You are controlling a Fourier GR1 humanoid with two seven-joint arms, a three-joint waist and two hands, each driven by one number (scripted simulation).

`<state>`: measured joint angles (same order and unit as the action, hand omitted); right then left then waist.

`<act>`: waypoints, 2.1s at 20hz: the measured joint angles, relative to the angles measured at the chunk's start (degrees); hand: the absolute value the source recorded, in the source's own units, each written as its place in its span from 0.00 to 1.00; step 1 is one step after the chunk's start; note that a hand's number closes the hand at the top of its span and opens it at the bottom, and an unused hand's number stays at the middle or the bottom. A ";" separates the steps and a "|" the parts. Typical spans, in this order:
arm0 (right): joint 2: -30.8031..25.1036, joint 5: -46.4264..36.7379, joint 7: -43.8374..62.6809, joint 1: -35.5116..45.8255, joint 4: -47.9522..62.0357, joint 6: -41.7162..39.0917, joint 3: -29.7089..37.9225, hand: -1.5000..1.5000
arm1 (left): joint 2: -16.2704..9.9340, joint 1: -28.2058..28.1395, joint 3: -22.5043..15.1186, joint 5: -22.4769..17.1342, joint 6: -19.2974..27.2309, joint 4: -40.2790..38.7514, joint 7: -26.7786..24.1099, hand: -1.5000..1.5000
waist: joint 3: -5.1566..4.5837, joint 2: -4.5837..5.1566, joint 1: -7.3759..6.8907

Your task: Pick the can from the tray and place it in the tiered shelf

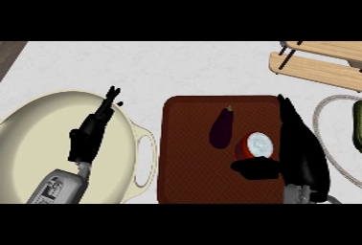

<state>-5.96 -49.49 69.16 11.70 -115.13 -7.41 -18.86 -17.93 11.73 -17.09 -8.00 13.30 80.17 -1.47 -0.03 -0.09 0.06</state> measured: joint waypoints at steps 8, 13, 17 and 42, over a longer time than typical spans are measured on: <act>3.92 -4.35 -2.28 -3.27 2.54 -1.78 -0.23 0.00 | 0.61 0.25 0.86 0.93 -0.95 0.09 0.36 0.50 | -0.02 0.03 -0.03; 5.04 -5.52 -3.37 -3.32 4.05 -2.70 1.65 0.00 | 1.01 -0.49 1.43 1.71 -1.27 0.85 0.61 0.50 | -0.01 0.02 -0.12; 5.41 -6.09 -4.03 -3.88 5.68 -2.89 2.32 0.00 | 0.68 0.53 2.92 1.67 -2.64 0.26 0.97 0.50 | -0.01 0.07 -0.05; 5.05 -6.26 -7.73 -7.03 12.45 -1.44 0.96 1.00 | 5.61 -0.99 6.31 7.39 -5.56 1.97 2.97 0.50 | -0.12 -0.07 -0.05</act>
<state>-0.91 -55.75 61.43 4.68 -102.68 -8.85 -17.91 -12.32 10.74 -10.78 -0.60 7.74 82.14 1.50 -0.15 -0.16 0.01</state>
